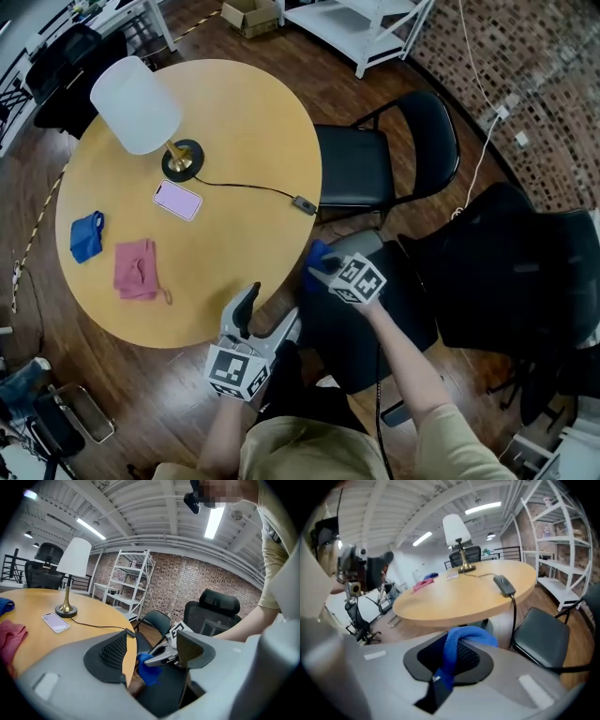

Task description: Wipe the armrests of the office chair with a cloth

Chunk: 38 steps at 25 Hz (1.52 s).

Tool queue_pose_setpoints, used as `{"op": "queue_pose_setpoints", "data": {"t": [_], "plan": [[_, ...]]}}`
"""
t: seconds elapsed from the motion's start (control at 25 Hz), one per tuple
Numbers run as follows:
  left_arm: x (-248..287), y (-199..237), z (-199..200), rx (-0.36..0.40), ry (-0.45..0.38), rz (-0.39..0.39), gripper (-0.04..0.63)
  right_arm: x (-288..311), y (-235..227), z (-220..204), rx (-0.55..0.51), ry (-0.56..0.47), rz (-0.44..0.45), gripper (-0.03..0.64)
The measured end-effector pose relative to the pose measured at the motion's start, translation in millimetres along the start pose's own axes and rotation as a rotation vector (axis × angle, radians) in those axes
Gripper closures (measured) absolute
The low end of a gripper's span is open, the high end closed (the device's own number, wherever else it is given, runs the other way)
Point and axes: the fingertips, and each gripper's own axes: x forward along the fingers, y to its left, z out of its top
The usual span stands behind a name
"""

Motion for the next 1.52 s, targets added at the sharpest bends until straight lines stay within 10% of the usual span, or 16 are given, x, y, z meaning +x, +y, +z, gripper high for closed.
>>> {"op": "queue_pose_setpoints", "data": {"t": [0.6, 0.92, 1.04, 1.32, 1.52], "plan": [[25, 4, -10, -0.042, 0.006, -0.02, 0.275, -73, -132, -96, 0.094, 0.268, -0.203, 0.589], [26, 7, -14, -0.043, 0.001, -0.032, 0.279, -158, -205, -139, 0.241, 0.369, -0.528, 0.591], [25, 8, -12, -0.043, 0.002, -0.028, 0.281, -153, -187, -94, 0.187, 0.225, -0.437, 0.591], [30, 5, -11, -0.024, 0.008, -0.043, 0.281, -48, -38, 4, 0.059, 0.008, 0.145, 0.591], [33, -6, -7, -0.006, 0.028, -0.064, 0.281, 2, -21, -36, 0.042, 0.089, 0.166, 0.591]]}}
